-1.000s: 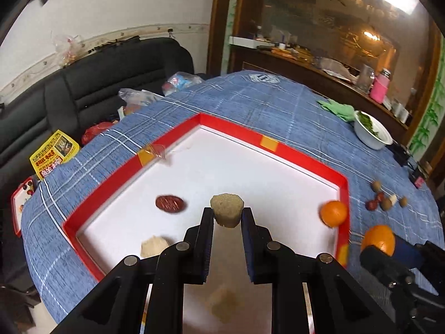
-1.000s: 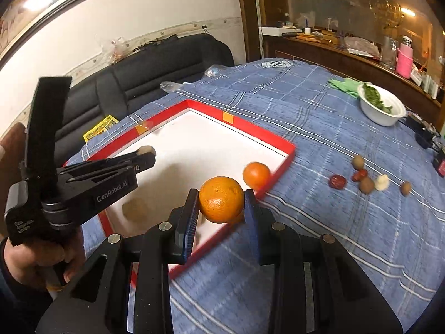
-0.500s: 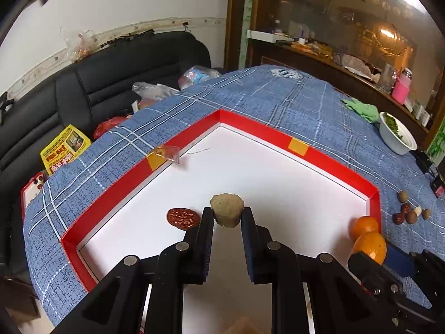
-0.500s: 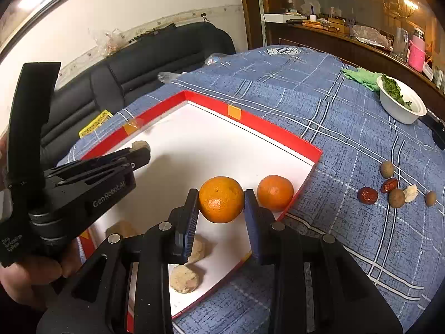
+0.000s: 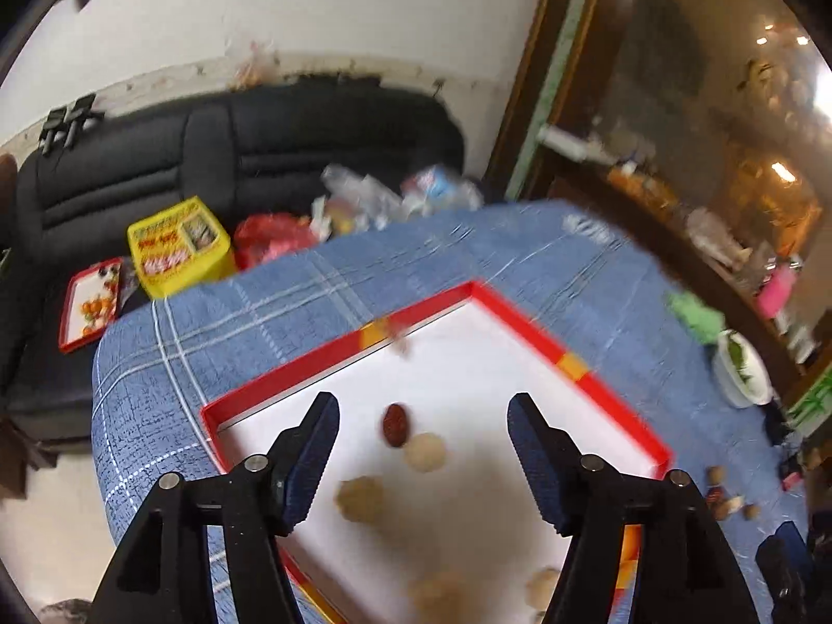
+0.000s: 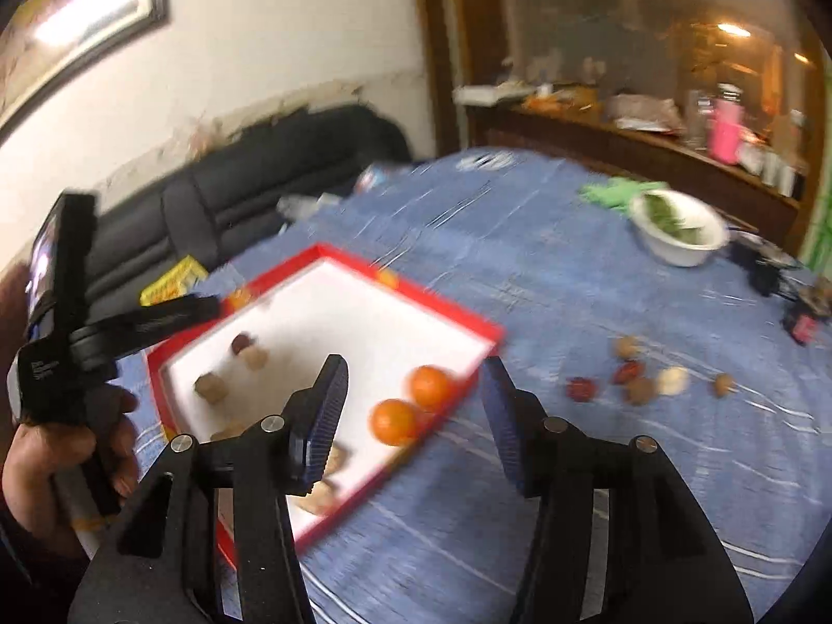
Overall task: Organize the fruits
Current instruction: 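Open the right tool to drop the orange while the left tool drops the lump, then grasp a brown round fruit with the right tool while the left tool grasps a red date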
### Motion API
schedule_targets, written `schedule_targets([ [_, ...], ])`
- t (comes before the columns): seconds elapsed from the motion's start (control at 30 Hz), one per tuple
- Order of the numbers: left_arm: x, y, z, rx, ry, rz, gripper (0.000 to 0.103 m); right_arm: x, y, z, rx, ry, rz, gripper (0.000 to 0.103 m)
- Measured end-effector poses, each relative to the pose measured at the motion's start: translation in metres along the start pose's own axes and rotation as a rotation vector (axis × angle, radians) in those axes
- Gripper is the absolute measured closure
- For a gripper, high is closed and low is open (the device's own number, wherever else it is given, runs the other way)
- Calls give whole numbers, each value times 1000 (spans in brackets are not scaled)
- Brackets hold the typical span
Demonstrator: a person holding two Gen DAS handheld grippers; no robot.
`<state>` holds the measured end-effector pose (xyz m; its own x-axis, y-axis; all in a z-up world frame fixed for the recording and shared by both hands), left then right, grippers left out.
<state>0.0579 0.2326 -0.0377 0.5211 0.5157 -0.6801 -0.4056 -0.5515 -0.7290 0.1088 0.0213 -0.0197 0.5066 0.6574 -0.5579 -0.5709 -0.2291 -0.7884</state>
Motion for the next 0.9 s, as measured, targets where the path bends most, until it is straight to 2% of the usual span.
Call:
schedule_targets([
  [0.07, -15, 6, -16, 30, 41, -38, 36, -23, 4, -27, 39, 52, -40, 41],
  [0.13, -28, 15, -35, 80, 86, -57, 35, -37, 14, -56, 84, 112, -42, 41],
  [0.2, -37, 27, -58, 149, 136, -62, 35, -42, 31, -93, 158, 171, 6, 41],
  [0.3, -48, 56, -96, 283, 222, -55, 35, -40, 55, -130, 235, 208, 62, 41],
  [0.33, -52, 70, -112, 344, 255, -51, 35, -39, 60, -136, 248, 206, 74, 41],
  [0.47, -60, 102, -141, 475, 313, -33, 35, -21, 70, -146, 253, 181, 133, 42],
  [0.53, -61, 114, -149, 525, 336, -16, 34, -7, 68, -147, 230, 182, 159, 46],
  [0.57, -61, 118, -152, 542, 343, -10, 34, 3, 63, -149, 219, 186, 167, 52],
  [0.7, -57, 128, -159, 577, 349, 19, 34, 30, 48, -157, 220, 191, 180, 61],
  [0.83, -50, 131, -166, 584, 354, 36, 34, 49, 35, -169, 228, 209, 178, 62],
  [0.9, -45, 131, -169, 581, 351, 47, 34, 57, 31, -173, 228, 223, 188, 72],
])
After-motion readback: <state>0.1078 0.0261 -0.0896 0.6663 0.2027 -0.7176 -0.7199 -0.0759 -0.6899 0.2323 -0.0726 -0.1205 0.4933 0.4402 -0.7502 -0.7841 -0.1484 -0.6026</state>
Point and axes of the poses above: each gripper's, at about its wrist camera, not at the fingertips, and x roughly the way its jaws point, z to its left, y to its underside, the point moved 6 cm from there along x, roughly the way its jaws point, and after that the axes turned 12 degrees about -y, right-handed, at the moved point
